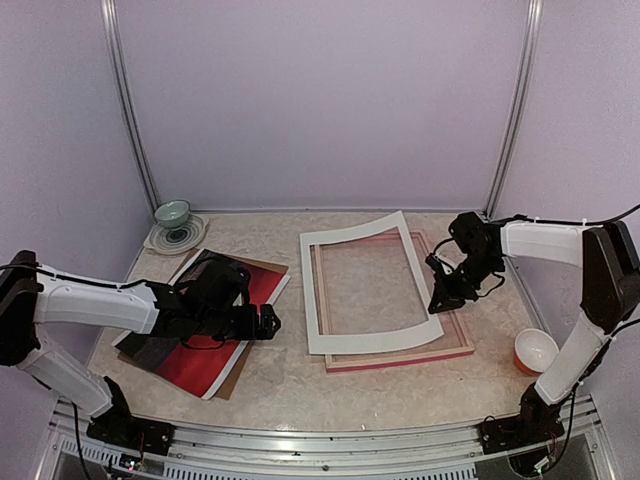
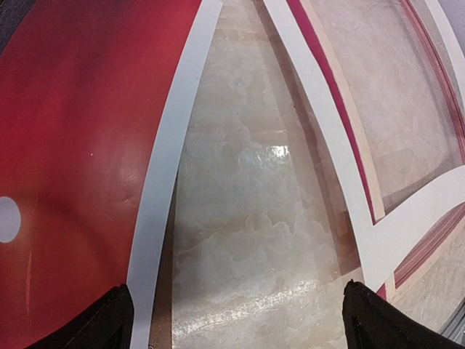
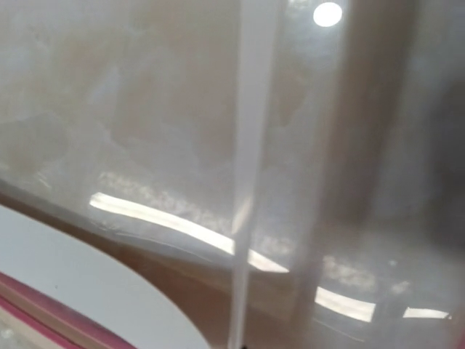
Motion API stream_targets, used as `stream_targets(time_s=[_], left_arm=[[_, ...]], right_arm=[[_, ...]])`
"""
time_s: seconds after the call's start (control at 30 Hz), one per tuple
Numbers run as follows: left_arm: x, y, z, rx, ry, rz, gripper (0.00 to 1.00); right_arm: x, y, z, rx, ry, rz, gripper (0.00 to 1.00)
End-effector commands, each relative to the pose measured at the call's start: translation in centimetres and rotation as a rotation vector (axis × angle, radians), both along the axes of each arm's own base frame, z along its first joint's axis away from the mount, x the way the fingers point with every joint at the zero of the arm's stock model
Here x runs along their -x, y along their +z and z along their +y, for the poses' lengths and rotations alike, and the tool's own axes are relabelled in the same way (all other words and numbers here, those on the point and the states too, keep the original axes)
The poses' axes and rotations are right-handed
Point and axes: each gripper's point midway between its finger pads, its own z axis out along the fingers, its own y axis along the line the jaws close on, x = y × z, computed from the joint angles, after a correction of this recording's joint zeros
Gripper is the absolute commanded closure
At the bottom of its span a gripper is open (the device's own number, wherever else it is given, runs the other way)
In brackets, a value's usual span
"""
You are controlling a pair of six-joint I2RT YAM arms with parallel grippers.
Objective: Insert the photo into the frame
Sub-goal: Place the mat board on the glass panel.
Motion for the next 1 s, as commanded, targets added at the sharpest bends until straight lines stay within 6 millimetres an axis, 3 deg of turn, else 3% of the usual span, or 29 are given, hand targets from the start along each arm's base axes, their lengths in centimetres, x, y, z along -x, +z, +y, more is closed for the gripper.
stream_targets(time_s=[0.0,0.67,0.8,0.97], left_arm=[[-0.6,0.7,-0.8,0.022,-0.02,-0.016,0.01],[-0.9,1.1,-1.7,0.024,-0.058,-0.013,0.01],[-0.8,1.2,-1.7,0.025,-0.061,-0.014,0.01],[-1.0,1.4,-1.9,0.032,-0.063,-0.019,0.01]], right_arm=[[-0.1,0.1,-1.3,0.063,-0.004,-0.007,1.0],[1.1,-0.9,-3.8,0.186,-0.036,-0.014,0.99],[0.9,0.3,-3.1,0.139,-0.033,-0.04,0.99],[0.2,3.5,-0.6,-0.03,-0.011,-0.122,1.0]])
